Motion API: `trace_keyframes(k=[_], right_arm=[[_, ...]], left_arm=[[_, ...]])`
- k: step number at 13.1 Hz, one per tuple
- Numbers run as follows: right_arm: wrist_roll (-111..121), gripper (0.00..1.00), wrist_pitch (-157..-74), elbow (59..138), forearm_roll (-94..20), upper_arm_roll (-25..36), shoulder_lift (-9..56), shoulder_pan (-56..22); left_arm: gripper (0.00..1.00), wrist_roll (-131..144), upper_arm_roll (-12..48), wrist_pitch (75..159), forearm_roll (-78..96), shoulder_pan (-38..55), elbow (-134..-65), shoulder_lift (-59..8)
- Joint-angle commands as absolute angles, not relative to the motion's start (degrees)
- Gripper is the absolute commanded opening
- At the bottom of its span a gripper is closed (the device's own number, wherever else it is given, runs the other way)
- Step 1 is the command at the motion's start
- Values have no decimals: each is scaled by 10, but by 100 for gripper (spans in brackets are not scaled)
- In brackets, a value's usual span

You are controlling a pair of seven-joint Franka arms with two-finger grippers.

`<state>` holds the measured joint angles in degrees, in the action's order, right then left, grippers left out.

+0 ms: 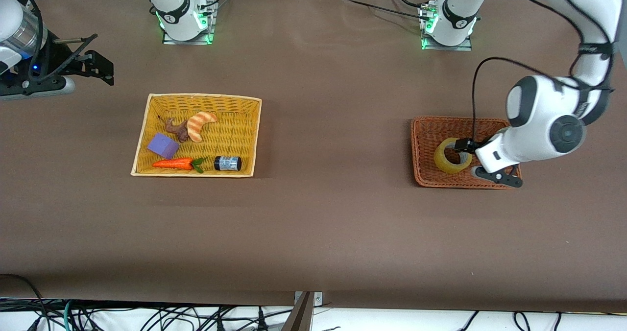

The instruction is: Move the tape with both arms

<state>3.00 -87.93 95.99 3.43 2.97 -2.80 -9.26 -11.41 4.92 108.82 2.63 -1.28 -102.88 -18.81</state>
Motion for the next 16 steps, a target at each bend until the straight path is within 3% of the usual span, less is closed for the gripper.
trace_keyframes(k=[1,3,9,11,16], right_arm=[[29,100,-867,947,31,29,-25,-90],[27,100,-868,947,16,30,-25,-89],[28,100,-867,947,12,31,-25,-87],[28,100,-867,947,12,33,-25,-87],[28,100,-867,946,12,36,-25,-87]], left_arm=[[100,-72,46,944,39,-13,-905,-182],[100,22,46,861,38,-14,-843,-163],[100,43,22,831,20,-13,-850,-23],[100,12,22,771,40,-13,-850,-21],[100,-10,3,770,47,-14,-856,-26]])
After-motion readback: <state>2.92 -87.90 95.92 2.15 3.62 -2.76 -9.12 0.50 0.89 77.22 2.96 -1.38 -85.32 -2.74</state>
